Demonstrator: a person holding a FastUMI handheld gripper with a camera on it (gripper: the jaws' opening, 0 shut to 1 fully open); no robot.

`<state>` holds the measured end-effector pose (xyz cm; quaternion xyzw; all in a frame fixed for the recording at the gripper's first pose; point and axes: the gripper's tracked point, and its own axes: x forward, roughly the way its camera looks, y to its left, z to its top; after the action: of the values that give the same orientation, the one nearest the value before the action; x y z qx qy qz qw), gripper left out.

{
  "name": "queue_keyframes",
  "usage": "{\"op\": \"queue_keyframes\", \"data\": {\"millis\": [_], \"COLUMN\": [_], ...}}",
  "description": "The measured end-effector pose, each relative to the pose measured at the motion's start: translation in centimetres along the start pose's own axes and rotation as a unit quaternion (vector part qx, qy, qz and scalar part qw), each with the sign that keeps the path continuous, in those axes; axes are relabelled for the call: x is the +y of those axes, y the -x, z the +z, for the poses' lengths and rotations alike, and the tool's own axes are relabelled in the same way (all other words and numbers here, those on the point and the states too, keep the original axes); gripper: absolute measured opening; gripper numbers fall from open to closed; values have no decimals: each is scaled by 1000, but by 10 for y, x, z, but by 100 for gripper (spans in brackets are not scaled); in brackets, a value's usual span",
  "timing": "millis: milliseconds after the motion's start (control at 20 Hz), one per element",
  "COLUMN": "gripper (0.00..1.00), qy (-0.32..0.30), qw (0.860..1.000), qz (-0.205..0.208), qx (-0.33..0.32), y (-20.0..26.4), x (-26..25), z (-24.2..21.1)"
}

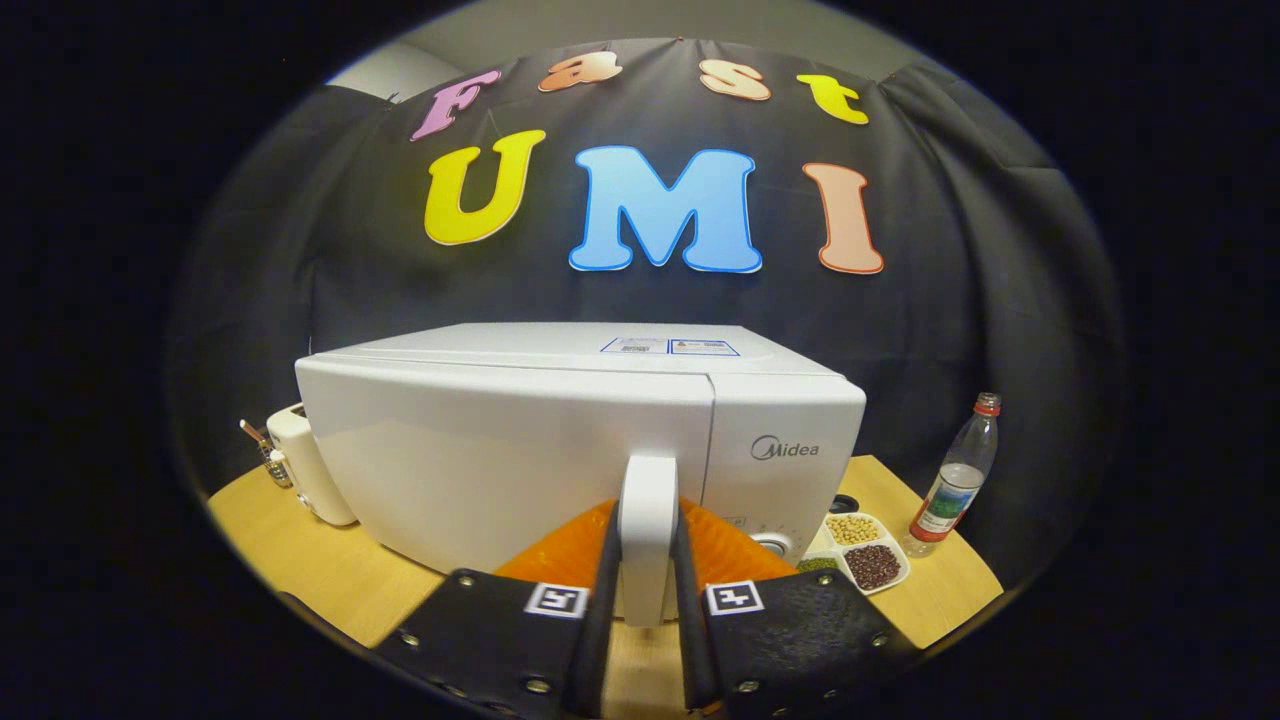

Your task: Open the microwave, put the food inside, and close the microwave door.

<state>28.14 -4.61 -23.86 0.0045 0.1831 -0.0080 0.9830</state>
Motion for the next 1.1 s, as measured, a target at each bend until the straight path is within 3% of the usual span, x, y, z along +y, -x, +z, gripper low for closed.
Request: {"op": "queue_keyframes", "data": {"millis": [200, 250, 1100], "gripper": [25, 15, 15], "qy": [-5, -3, -24], "qw": [1000, 1000, 999], "qz": [5, 7, 17], "qx": [-2, -2, 29], "y": [-2, 0, 13], "x": [4, 3, 4], "z": [1, 1, -1]}}
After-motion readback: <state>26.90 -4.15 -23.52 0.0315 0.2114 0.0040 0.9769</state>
